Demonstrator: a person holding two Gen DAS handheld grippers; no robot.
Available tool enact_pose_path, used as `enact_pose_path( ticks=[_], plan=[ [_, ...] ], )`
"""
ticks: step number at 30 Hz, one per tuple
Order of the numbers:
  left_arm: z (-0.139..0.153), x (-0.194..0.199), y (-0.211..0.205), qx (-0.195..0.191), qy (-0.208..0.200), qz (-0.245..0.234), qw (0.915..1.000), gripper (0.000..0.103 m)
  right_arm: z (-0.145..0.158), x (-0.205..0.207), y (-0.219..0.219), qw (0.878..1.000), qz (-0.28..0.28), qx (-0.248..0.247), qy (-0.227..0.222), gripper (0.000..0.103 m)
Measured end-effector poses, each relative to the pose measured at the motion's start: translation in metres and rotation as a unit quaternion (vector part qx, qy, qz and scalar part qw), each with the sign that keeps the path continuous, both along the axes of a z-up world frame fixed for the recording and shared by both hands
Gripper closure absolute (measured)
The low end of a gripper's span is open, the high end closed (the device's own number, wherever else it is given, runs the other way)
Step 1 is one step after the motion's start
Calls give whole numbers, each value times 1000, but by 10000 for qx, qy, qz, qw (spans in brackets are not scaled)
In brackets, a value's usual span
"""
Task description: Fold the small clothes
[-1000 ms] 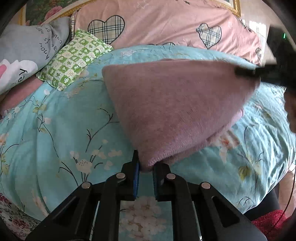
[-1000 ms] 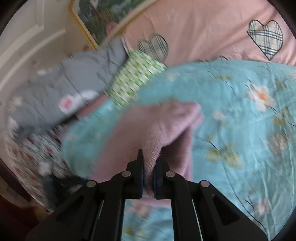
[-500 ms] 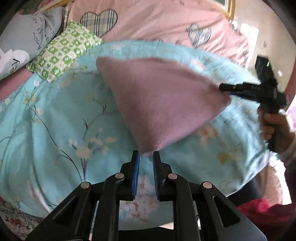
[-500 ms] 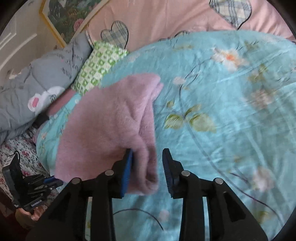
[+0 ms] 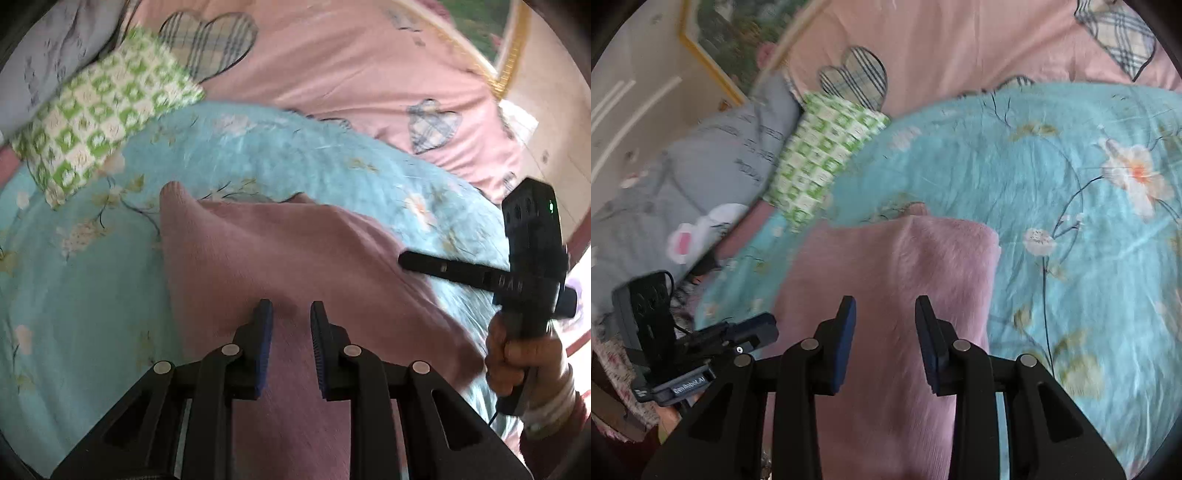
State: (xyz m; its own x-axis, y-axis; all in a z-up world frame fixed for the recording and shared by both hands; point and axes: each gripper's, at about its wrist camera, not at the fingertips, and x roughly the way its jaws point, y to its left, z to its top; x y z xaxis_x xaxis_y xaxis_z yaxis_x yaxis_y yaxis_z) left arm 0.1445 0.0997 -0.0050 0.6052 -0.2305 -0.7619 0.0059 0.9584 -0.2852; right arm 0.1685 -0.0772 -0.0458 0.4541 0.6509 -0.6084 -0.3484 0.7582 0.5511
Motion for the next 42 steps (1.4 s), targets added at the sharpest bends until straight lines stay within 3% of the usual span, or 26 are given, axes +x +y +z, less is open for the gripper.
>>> enact_pose_path(
  ticks=[3,5,8,11,14,21,25,30,35,38,42],
  plan=[
    [-20,23,12,354,423,240,9982,86,-19,33,14,9985,-71,-491,242,69],
    [-32,31,19,579,486,424,9962,86,-32,51,20,9966,-145,-783,221,71],
    [-43,35,26,608,505,535,9954,85,-43,71,29,9958,-189,-892,123,71],
    [-37,32,23,688,481,522,9951,85,-37,75,29,9956,-177,-904,157,71],
    [-17,8,15,661,273,445,9965,86,-17,54,17,9979,-135,-627,69,70],
    [16,-80,-26,275,-214,-214,9992,86,14,-47,-25,9993,-1,-203,-313,69],
    [7,-108,-43,115,-190,-451,9987,86,9,-83,-25,9993,158,-147,-308,71],
    [-13,-115,-43,146,3,-422,9990,86,-6,-91,-19,9997,166,-90,-122,76],
    [-30,-125,-40,130,-5,-490,9987,86,-35,-101,-23,9982,-87,-560,204,78],
    [-45,-124,-37,72,24,-500,9987,86,-49,-107,-29,9983,-211,-533,131,79],
    [-42,-130,-38,102,-77,-444,9989,87,-46,-111,-29,9979,-296,-581,10,79]
  ],
)
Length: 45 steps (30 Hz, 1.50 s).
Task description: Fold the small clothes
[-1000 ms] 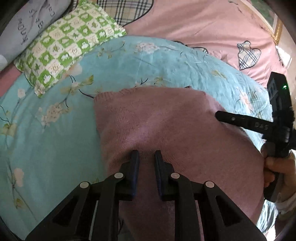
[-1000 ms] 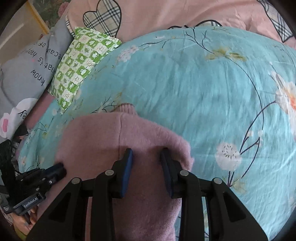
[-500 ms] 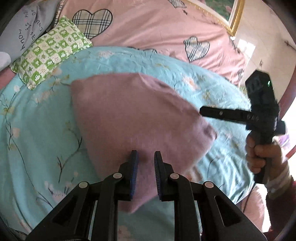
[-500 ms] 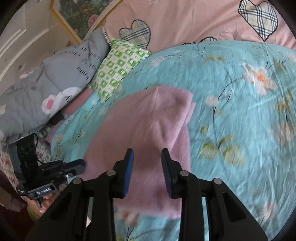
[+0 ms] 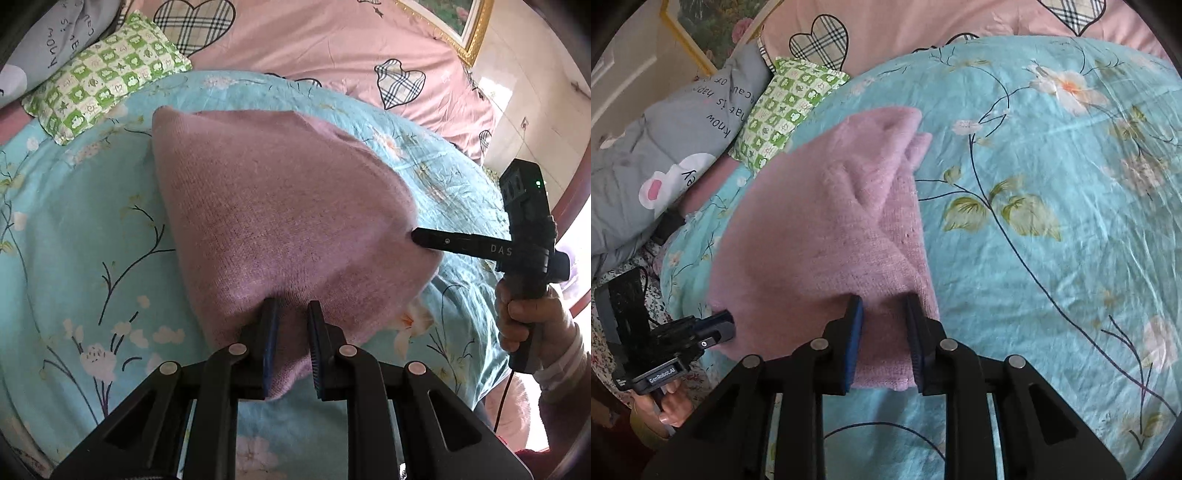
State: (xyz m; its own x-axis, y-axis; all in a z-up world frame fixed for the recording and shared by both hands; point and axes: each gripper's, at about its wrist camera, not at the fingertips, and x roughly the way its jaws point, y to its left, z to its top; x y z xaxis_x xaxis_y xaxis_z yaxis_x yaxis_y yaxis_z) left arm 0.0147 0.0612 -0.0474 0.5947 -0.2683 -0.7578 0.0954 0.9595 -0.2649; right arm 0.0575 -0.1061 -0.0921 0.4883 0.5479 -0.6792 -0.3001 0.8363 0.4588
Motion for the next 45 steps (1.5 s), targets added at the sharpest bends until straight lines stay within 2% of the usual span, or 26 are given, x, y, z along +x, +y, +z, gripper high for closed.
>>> enact_pose_path(
  ticks=[7,10,12,14,16,22,27,29,33,40,41,43,45],
  plan=[
    [3,-21,8,-125,-41,149,9998,87,6,-28,-6,9995,-20,-216,-212,79],
    [6,-29,7,-61,-43,212,9997,85,4,-35,-16,9998,-110,-54,-178,79],
    [15,-35,5,-1,-132,244,9996,75,10,-41,-19,9997,-147,-15,-210,76],
    [23,-42,3,83,-220,306,9993,47,19,-49,-21,9993,-150,63,-324,76],
    [33,-49,0,189,-327,427,9984,40,28,-58,-24,9988,-142,184,-432,74],
    [41,-64,-1,155,-264,642,9975,34,43,-76,-27,9976,-166,311,-597,65],
    [38,-73,-2,222,-193,826,9962,33,41,-92,-23,9977,-94,265,-615,60],
    [36,-76,-2,266,-167,861,9958,29,38,-99,-20,9979,-47,180,-617,58],
    [31,-86,-8,491,-187,966,9939,26,31,-112,-13,9977,88,-47,-667,44],
    [31,-88,-16,986,-298,898,9906,20,24,-118,-1,9960,235,-488,-716,38],
    [33,-88,-16,1029,-341,909,9899,19,25,-117,0,9955,245,-530,-747,36],
    [36,-87,-14,1081,-407,934,9889,17,30,-117,3,9944,268,-587,-834,23],
    [39,-84,-11,1130,-436,964,9879,16,34,-116,5,9934,325,-591,-931,17]
  ],
)
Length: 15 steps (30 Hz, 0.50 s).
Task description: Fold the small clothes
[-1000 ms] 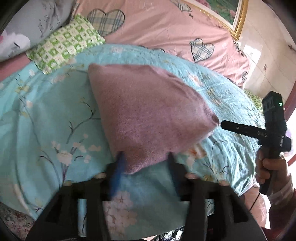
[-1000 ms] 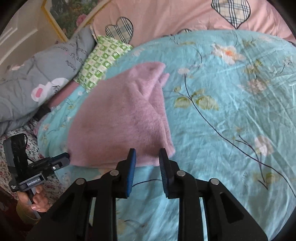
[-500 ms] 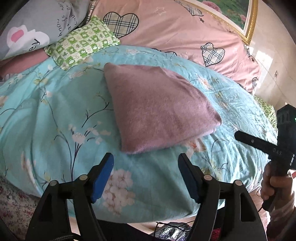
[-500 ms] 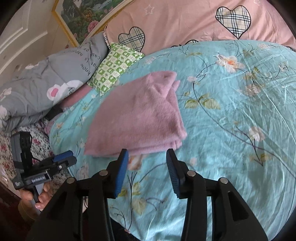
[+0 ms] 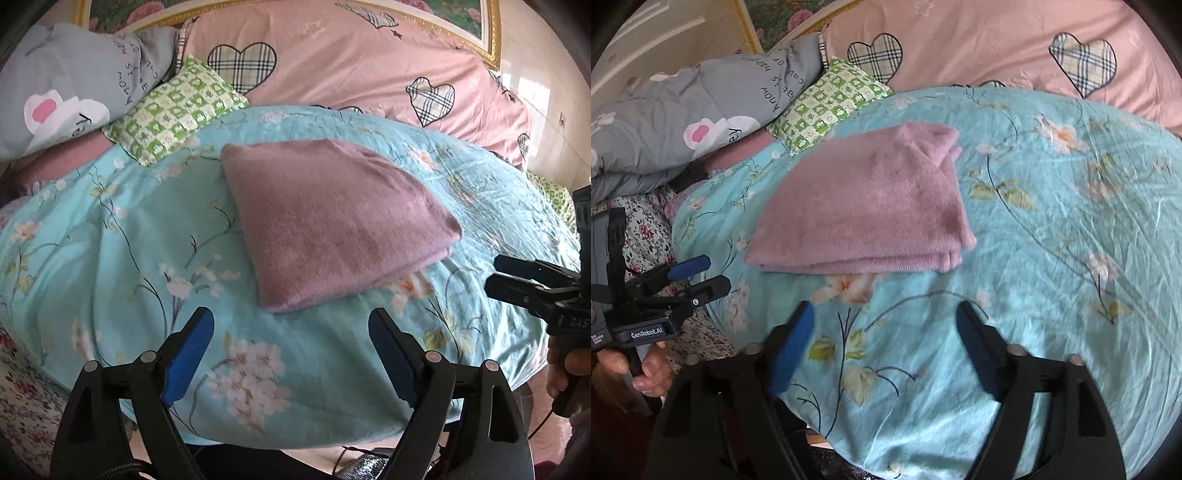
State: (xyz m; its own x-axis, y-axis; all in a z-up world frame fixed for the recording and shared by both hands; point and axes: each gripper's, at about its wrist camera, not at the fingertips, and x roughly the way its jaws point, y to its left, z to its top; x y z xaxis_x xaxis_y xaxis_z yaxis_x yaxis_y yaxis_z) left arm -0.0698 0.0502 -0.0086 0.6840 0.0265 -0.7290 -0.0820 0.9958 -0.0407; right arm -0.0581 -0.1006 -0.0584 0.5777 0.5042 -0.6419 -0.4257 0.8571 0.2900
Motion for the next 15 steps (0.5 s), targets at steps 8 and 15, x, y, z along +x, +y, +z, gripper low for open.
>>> enact_pose_path(
  ticks=[8,15],
  plan=[
    [9,14,9,254,-87,154,9995,7,12,7,21,9982,339,-379,-304,11],
    [15,30,15,330,-188,235,9990,4,23,28,30,9973,365,-445,-445,8]
  ],
)
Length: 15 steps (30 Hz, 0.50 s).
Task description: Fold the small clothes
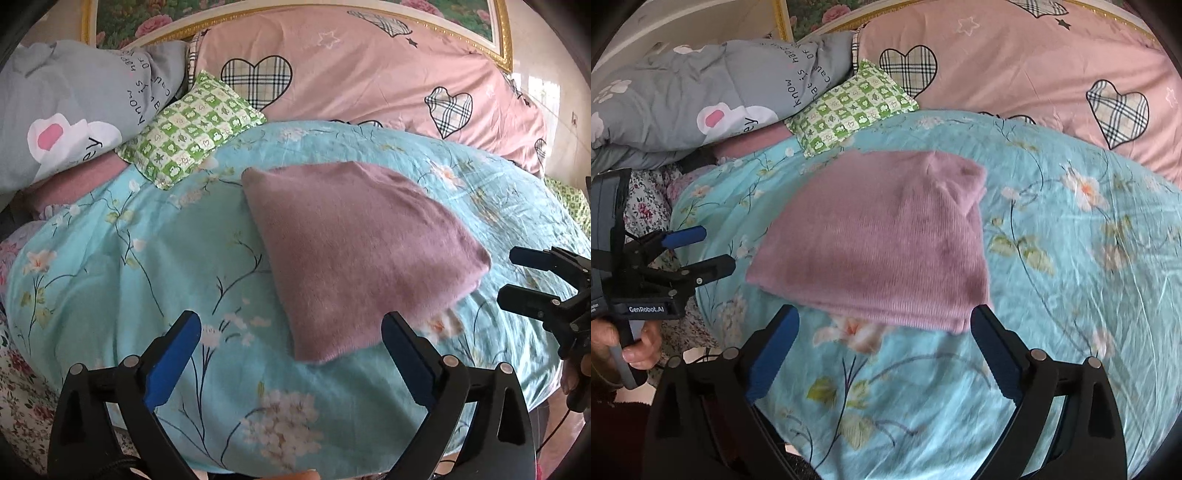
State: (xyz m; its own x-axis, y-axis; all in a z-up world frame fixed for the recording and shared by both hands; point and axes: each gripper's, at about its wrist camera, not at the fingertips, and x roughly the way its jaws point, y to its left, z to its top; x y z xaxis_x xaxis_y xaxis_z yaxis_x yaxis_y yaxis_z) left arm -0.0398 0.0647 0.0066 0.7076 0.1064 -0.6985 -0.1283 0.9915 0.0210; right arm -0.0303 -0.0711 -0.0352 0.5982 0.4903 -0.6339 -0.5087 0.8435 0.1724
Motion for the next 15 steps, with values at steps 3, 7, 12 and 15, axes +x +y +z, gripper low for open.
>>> enact_pose_path(
  ticks=[3,7,12,15],
  plan=[
    [2,3,-2,16,-93,-34,9999,3,4,8,3,10000,42,25,-77,7],
    [-1,5,-6,203,-296,-34,9994,1,6,16,7,9997,130,54,-192,5],
    [-11,9,-5,161,-327,33,9993,1,-2,24,11,9996,143,21,-230,4],
    [-17,11,-6,237,-245,31,9994,1,-9,25,12,9998,146,33,-152,3]
  ],
)
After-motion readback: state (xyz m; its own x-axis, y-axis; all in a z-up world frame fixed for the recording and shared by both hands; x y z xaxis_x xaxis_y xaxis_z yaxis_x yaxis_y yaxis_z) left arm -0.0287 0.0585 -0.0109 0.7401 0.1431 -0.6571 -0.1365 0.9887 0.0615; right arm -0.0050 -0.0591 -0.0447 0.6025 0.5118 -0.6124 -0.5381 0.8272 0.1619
